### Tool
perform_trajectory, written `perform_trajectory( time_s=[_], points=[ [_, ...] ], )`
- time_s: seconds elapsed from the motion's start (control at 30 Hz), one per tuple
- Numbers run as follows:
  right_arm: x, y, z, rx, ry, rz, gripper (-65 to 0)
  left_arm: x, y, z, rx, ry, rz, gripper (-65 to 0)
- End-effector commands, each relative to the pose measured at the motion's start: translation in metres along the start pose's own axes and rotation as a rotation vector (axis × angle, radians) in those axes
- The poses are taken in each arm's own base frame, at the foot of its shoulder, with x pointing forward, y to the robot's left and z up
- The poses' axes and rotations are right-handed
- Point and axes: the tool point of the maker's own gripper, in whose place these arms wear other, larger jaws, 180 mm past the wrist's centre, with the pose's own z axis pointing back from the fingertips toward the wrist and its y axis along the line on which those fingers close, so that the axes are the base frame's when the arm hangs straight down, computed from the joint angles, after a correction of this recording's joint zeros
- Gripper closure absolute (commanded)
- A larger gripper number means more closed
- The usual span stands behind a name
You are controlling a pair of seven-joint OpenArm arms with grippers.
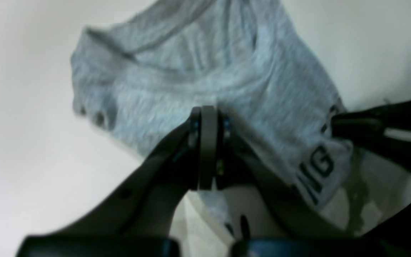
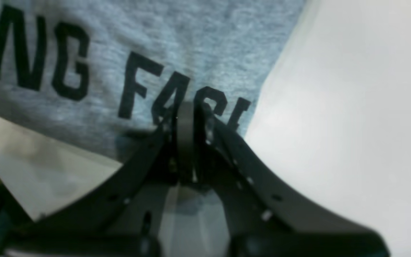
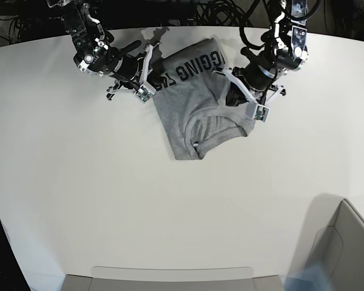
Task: Fold the T-shirt properly
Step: 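Flip the bundle over with both grippers so the lettering faces up, then drag the folded shirt across the table with the left gripper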
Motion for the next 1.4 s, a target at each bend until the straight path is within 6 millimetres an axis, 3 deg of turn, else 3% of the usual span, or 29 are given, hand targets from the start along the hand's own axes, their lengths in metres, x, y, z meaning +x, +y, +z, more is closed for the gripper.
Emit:
perform_trajectory(
  time_s=[0.0, 0.1, 0.17, 0.33, 0.43, 0.53, 0.67, 0.8, 1.03, 1.1, 1.2, 1.37],
  points=[
    [-0.024, -0.008, 0.002, -0.024, 0.097, 0.017, -2.8, 0.007, -0.004, 0.004, -0.014, -0.033, -0.006, 0.0],
    [-0.025, -0.004, 0.003, -0.018, 0.094, 0.017, -2.8, -0.005, -0.006, 0.006, -0.019, -0.006, 0.004, 0.0],
    [-0.014, -0.003, 0.007, -0.023, 0.064, 0.032, -2.8, -0.010, -0.012, 0.006, -0.033, 0.007, 0.003, 0.0],
    [0.018, -0.002, 0.014, -0.036, -0.019, 0.061, -2.8, -0.022, -0.052, -0.001, -0.141, 0.044, -0.030, 0.0],
    [0.028, -0.008, 0.004, -0.043, -0.028, 0.045, -2.8, -0.030, -0.074, -0.005, -0.198, 0.072, -0.056, 0.0],
    [0.020, -0.010, -0.011, -0.031, 0.004, 0.008, -2.8, -0.044, -0.071, -0.012, -0.195, 0.115, -0.044, 0.0],
    [0.013, -0.010, -0.030, -0.011, 0.035, -0.038, -2.8, -0.059, -0.054, -0.030, -0.165, 0.177, -0.037, 0.0],
    [0.026, 0.001, -0.047, 0.025, 0.024, -0.051, -2.8, -0.075, -0.027, -0.036, -0.117, 0.240, -0.057, 0.0],
    [0.048, 0.046, -0.084, 0.153, 0.056, 0.039, -2.8, -0.039, 0.071, -0.021, 0.105, 0.171, -0.034, 0.0],
    [0.060, 0.056, -0.089, 0.173, 0.037, 0.046, -2.8, -0.026, 0.101, -0.020, 0.161, 0.168, -0.056, 0.0],
    [0.077, 0.066, -0.088, 0.189, 0.001, 0.059, -2.8, -0.022, 0.143, -0.019, 0.236, 0.203, -0.071, 0.0],
    [0.091, 0.077, -0.072, 0.193, -0.063, 0.075, -2.8, -0.002, 0.154, -0.015, 0.261, 0.178, -0.101, 0.0]
  ],
)
